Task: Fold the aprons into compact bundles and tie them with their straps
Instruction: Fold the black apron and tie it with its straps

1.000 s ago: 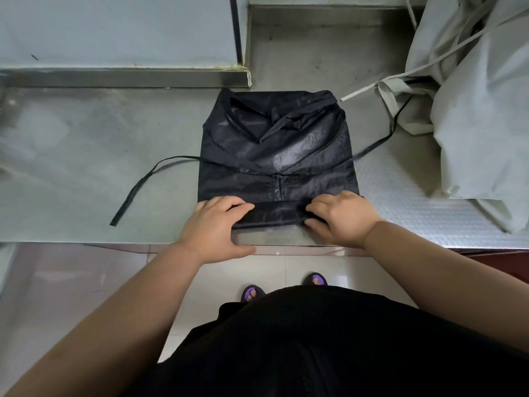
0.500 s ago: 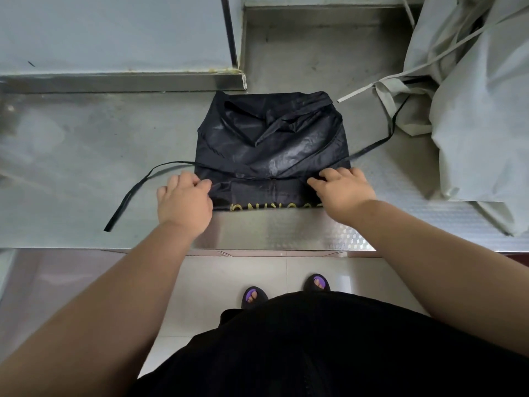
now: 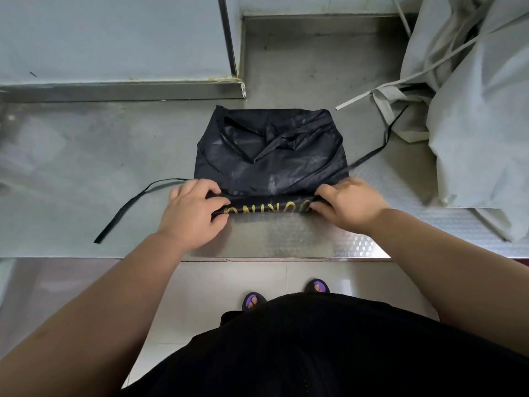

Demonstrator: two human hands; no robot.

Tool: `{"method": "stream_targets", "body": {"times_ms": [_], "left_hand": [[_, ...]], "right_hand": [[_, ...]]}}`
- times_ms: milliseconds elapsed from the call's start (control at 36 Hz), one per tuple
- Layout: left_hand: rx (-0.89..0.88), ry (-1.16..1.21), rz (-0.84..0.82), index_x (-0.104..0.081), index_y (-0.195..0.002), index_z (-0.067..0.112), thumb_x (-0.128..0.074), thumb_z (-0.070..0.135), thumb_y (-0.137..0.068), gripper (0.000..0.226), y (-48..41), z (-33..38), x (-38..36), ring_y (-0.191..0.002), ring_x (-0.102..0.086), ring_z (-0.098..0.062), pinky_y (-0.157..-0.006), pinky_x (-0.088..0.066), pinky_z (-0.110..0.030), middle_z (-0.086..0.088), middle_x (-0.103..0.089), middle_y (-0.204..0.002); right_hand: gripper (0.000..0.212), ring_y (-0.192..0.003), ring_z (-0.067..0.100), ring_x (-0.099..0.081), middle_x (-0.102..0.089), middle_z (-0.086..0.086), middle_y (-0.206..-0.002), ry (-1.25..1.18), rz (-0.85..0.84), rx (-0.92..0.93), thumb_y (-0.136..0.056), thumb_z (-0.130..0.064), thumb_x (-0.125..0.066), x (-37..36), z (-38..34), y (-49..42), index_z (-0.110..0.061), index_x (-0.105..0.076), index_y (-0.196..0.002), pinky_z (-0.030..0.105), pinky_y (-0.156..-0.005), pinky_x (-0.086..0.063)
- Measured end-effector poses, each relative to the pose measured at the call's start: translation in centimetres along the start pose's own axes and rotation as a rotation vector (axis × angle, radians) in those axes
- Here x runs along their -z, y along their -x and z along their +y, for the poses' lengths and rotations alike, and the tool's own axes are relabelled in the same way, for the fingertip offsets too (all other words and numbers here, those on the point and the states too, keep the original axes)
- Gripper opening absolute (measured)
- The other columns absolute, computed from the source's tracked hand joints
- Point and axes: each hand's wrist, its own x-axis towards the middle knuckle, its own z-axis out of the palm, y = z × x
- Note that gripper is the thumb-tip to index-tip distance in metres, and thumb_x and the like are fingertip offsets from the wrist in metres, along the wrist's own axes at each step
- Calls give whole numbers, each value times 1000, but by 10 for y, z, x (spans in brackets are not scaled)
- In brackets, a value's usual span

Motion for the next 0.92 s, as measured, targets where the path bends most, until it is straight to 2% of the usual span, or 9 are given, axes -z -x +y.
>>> {"method": "stream_targets", "body": {"times_ms": [83, 167, 250, 333, 528, 667, 778, 833, 917], "left_hand": [[54, 49, -3, -75, -91, 31, -47, 56, -80, 39, -10, -7, 4, -117, -35, -21, -95, -20, -35, 2, -57, -123], [104, 142, -231, -68, -107, 21, -36, 58, -89, 52, -29, -10, 9, -118, -48, -24, -95, -34, -36, 1, -61, -122], [202, 220, -323, -57, -112, 21, -37, 42, -97, 33, -47, -17, 9, -98, -58, -29, -84, -44, -37, -6, -65, -103], [292, 217, -339, -54, -116, 25, -42, 37, -97, 25, -57, -23, 7, -104, -55, -30, -90, -42, -38, -5, -64, -107], [375, -36, -81, -62, -111, 19, -60, 34, -90, 26, -57, -16, -4, -111, -44, -33, -88, -32, -42, -7, -55, -116], [71, -10, 32, -69, -100, 7, -65, -1, -77, 25, -44, 1, -17, -85, -59, -37, -74, -46, -43, -13, -65, -98], [96, 15, -247, -45, -137, 13, -30, 59, -86, 70, -32, 10, -20, -131, -39, -30, -110, -29, -47, -8, -43, -141], [73, -32, -321, -25, -147, 18, -21, 74, -80, 88, -28, 10, -22, -142, -19, -23, -117, -10, -41, -2, -22, -154], [78, -11, -269, -30, -145, 22, -40, 70, -82, 80, -33, 8, -18, -139, -24, -21, -114, -14, -38, 2, -29, -151]], "right_hand": [[45, -112, 26, -50, -62, 7, -111, 27, -18, -23, -97, -48, -36, 7, 6, -8, -14, -56, -117, 33, -100, -27], [48, -125, 25, -39, -48, 3, -133, 29, -60, -29, -97, -50, -32, 12, 12, -20, -19, -51, -128, 36, -106, -21], [43, -121, 26, -45, -52, 6, -129, 18, -147, -50, -97, -43, -30, 16, 16, -34, -17, -47, -126, 38, -106, -22], [38, -115, 29, -51, -55, 9, -126, -5, -161, -101, -99, -34, -28, 18, 16, -45, -16, -42, -129, 39, -102, -26], [30, -116, 29, -46, -48, 8, -125, 88, -79, -202, -99, -23, -37, 3, 6, -47, -21, -38, -128, 42, -104, -27], [43, -132, 28, -32, -37, 6, -145, 19, 9, -195, -98, -34, -30, -9, -1, -37, -22, -42, -138, 41, -115, -8], [102, -143, 25, -14, -19, 1, -157, -27, -122, -146, -68, -77, 3, -16, 1, -27, -20, -20, -150, 41, -116, 9], [97, -144, 23, -11, -13, 0, -158, -17, -151, -143, -74, -80, -8, -17, 4, -28, -21, -14, -151, 40, -117, 10], [64, -138, 22, -29, -35, 2, -151, -86, -61, -134, -95, -56, -31, -10, 4, -32, -18, -32, -146, 36, -118, 1]]}}
